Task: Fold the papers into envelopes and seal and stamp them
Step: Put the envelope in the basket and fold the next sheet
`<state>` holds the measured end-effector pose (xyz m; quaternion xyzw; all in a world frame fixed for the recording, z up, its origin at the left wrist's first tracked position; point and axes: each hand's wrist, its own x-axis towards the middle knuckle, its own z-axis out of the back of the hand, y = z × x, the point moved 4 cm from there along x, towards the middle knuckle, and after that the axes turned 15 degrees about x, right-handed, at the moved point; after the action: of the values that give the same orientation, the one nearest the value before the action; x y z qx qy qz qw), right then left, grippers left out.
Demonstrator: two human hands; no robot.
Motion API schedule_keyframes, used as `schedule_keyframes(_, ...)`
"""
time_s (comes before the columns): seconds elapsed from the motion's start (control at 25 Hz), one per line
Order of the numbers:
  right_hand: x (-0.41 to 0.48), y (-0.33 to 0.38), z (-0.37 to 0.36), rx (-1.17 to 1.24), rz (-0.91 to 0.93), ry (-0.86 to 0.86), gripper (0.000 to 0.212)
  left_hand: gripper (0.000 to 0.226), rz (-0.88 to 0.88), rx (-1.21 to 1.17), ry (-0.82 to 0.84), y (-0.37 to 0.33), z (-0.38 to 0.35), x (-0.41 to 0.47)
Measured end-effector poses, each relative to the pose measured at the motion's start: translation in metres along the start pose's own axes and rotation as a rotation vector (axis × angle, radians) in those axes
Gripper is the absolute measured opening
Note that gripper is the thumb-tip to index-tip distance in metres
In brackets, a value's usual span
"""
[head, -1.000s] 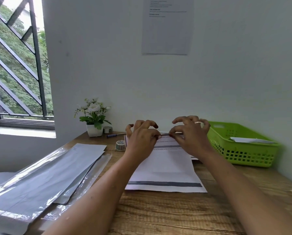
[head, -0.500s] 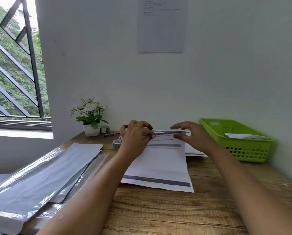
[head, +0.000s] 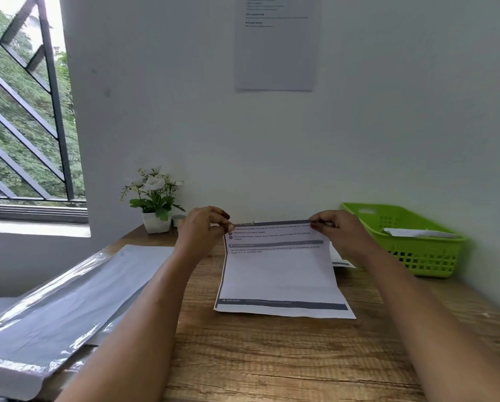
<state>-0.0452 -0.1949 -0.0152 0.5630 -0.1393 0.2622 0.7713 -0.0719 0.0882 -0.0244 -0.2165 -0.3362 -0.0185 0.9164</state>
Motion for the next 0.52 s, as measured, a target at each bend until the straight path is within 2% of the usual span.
schedule_keyframes(0.08,0.000,0.001,0.000,0.015,0.003,-0.016,0.015,0.007,0.093,-0.155,0.053,0.007,-0.002,-0.002)
schedule_keyframes(0.24,0.001,0.009,0.005,0.056,0.036,-0.154,0.016,0.019,0.338,-0.479,0.265,0.010,-0.006,-0.013)
schedule_keyframes(0.4,0.002,0.016,0.007,0.086,0.094,-0.185,0.015,0.030,0.291,-0.609,0.517,-0.004,-0.015,-0.021)
schedule_keyframes(0.52,0.000,0.020,0.008,0.148,0.107,-0.214,0.013,0.034,0.371,-0.671,0.473,-0.002,-0.017,-0.022)
